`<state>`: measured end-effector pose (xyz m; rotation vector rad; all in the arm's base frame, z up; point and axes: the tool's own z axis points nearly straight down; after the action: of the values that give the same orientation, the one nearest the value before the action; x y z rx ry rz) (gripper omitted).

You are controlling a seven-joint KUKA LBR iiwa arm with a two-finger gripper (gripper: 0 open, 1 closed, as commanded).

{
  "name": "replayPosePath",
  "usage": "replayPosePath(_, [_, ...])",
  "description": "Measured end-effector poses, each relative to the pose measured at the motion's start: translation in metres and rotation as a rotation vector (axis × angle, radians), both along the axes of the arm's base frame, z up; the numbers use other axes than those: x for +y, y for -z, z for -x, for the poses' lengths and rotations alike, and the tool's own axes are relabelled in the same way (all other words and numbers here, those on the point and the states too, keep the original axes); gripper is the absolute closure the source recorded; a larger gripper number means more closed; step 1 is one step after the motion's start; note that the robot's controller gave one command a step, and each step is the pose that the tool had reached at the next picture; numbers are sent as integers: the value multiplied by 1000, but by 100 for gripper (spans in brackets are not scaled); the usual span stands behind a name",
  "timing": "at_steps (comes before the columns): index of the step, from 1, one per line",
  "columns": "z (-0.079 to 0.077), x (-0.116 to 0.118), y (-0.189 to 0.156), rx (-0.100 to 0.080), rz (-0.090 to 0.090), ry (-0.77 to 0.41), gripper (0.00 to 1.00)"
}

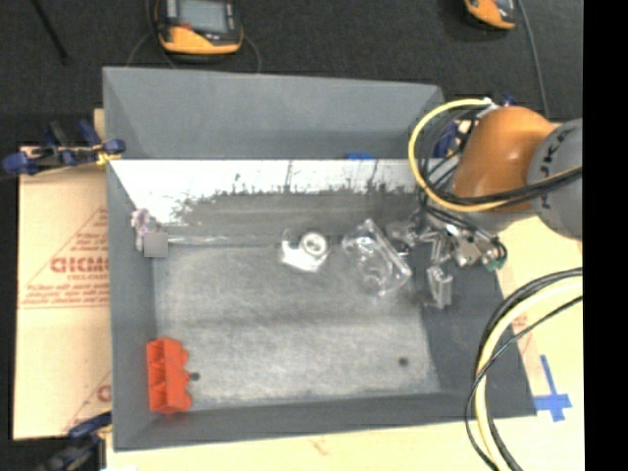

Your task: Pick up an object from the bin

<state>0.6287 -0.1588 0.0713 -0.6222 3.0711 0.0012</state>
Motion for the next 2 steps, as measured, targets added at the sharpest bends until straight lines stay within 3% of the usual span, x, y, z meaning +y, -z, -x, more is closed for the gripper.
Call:
replayPosePath(1, [-19,28,-31,0,1,132,0])
replayPosePath(2, [-18,61,-30,0,6,-341,0])
